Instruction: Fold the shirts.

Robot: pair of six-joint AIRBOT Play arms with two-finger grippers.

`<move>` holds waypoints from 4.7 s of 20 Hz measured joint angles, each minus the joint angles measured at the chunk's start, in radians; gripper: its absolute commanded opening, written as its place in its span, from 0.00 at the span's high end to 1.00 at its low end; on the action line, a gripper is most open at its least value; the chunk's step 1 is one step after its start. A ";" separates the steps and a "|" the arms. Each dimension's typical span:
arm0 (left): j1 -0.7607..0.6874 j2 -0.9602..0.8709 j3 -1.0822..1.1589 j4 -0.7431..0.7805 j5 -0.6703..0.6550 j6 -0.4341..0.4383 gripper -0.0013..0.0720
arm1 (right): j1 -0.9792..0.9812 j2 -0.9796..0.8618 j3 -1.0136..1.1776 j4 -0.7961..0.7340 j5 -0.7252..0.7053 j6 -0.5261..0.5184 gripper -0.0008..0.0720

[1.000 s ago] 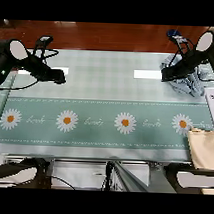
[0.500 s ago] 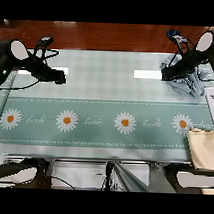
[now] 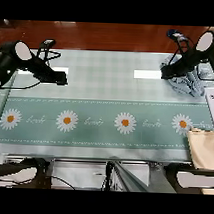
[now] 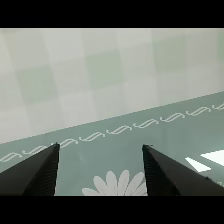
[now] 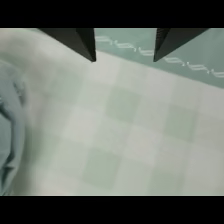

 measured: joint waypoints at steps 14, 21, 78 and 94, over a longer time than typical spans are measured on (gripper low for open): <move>0.005 0.006 0.134 -0.002 -0.023 0.011 0.12 | -0.337 -0.127 0.001 -0.058 -0.322 0.103 0.17; 0.006 0.006 0.141 -0.008 -0.056 0.012 0.12 | -0.382 -0.298 0.001 0.090 -0.290 0.091 0.31; -0.261 0.353 -0.277 -0.040 0.001 0.006 0.00 | 0.117 0.323 -0.194 0.107 0.085 0.023 0.18; -0.122 0.058 -0.330 -0.328 0.030 0.281 0.88 | -0.185 0.338 -0.873 0.740 0.016 -0.271 0.18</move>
